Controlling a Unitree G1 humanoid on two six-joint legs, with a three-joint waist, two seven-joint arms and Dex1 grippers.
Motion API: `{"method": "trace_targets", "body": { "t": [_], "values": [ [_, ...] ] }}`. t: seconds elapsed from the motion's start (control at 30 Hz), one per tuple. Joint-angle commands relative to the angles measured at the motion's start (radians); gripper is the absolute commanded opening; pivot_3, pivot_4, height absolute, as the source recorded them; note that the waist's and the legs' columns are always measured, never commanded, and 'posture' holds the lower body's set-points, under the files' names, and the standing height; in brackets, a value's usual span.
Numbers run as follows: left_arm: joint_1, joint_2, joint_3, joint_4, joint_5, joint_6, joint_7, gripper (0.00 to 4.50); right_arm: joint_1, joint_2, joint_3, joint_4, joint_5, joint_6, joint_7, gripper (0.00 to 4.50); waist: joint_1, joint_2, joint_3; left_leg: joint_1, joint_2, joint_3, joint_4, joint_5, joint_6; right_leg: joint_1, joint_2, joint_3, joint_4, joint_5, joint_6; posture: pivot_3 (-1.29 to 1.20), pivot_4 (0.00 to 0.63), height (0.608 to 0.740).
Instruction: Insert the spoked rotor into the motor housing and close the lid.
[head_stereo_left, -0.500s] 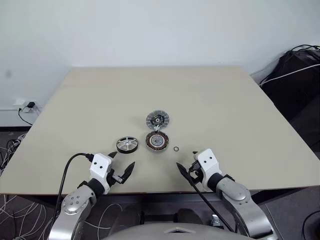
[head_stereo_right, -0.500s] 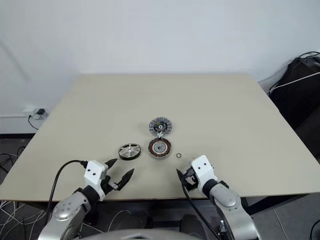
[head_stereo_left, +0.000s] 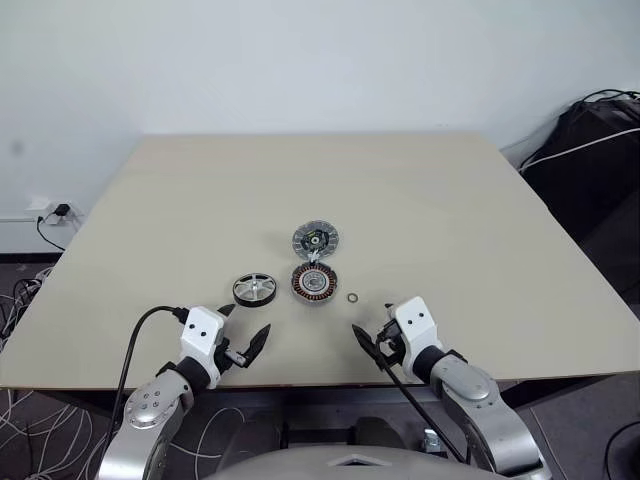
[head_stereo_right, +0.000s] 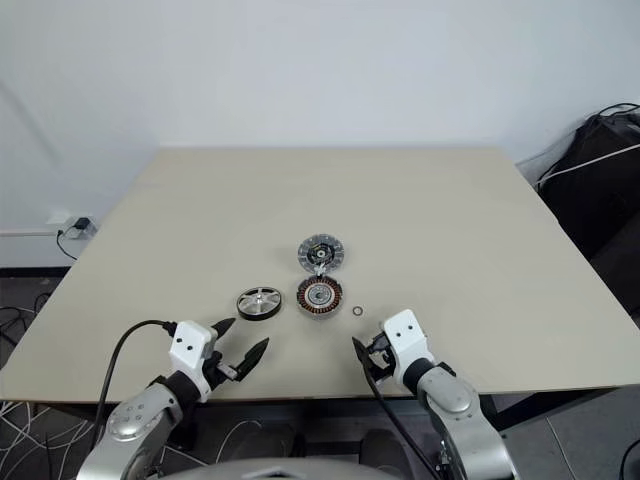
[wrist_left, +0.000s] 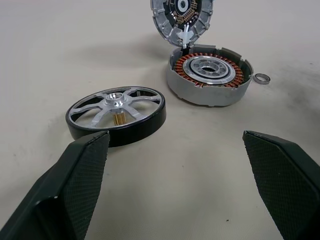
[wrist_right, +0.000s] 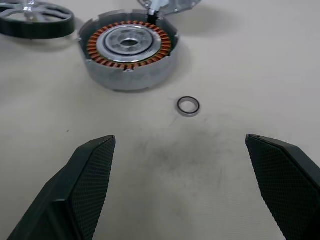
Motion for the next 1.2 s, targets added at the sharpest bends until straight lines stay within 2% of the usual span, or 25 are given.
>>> {"method": "trace_targets", "body": {
  "t": [0.03, 0.47, 0.6, 0.8, 1.13, 1.2],
  "values": [
    [-0.015, -0.004, -0.002, -0.054, -0.003, 0.001, 0.007, 4.5, -0.053, 0.023, -0.009, 0.031, -0.026, 0.021, -0.05, 4.46, 0.0, 0.0, 0.0, 0.0, 0.0, 0.0, 0.0, 0.0, 0.0, 0.0, 0.0, 0.0, 0.0, 0.0, 0.0, 0.0, 0.0, 0.74],
    [-0.018, -0.015, -0.008, -0.011, 0.002, -0.035, 0.002, 4.5, -0.301, 0.13, 0.045, 0.32, -0.079, -0.009, -0.095, 4.46, -0.002, 0.001, -0.001, 0.001, 0.0, 0.001, 0.0, 0.0, 0.0, 0.0, 0.005, 0.001, 0.001, 0.001, 0.0, 0.0, 0.0, 0.74],
    [-0.017, -0.016, -0.007, -0.007, 0.003, -0.04, 0.0, 4.5, -0.313, 0.136, 0.044, 0.345, -0.083, -0.02, -0.094, 4.46, -0.002, 0.001, -0.001, 0.002, 0.0, 0.001, 0.0, 0.0, 0.0, 0.0, 0.006, 0.001, 0.001, 0.001, 0.0, 0.0, 0.0, 0.74],
    [0.004, -0.016, 0.001, 0.052, 0.005, -0.102, -0.016, 4.5, -0.392, 0.155, 0.047, 0.494, -0.089, -0.061, -0.079, 4.46, -0.016, 0.002, -0.001, 0.003, 0.0, 0.001, 0.0, 0.0, 0.0, 0.001, 0.006, 0.001, 0.002, 0.001, 0.0, 0.0, 0.0, 0.74],
    [-0.005, -0.017, -0.006, 0.063, 0.009, -0.111, -0.013, 4.5, -0.422, 0.189, 0.047, 0.608, -0.081, -0.084, -0.054, 4.46, -0.027, 0.002, -0.006, 0.006, 0.001, 0.001, 0.0, 0.001, 0.0, 0.002, 0.008, 0.003, 0.004, 0.002, -0.001, 0.0, 0.0, 0.74],
    [-0.011, -0.017, -0.007, 0.057, 0.009, -0.103, -0.01, 4.5, -0.415, 0.189, 0.048, 0.623, -0.08, -0.08, -0.047, 4.08, -0.028, 0.002, -0.008, 0.007, 0.001, 0.001, 0.0, 0.001, -0.001, 0.002, 0.008, 0.003, 0.004, 0.002, -0.001, 0.0, 0.0, 0.74]
  ]
}}
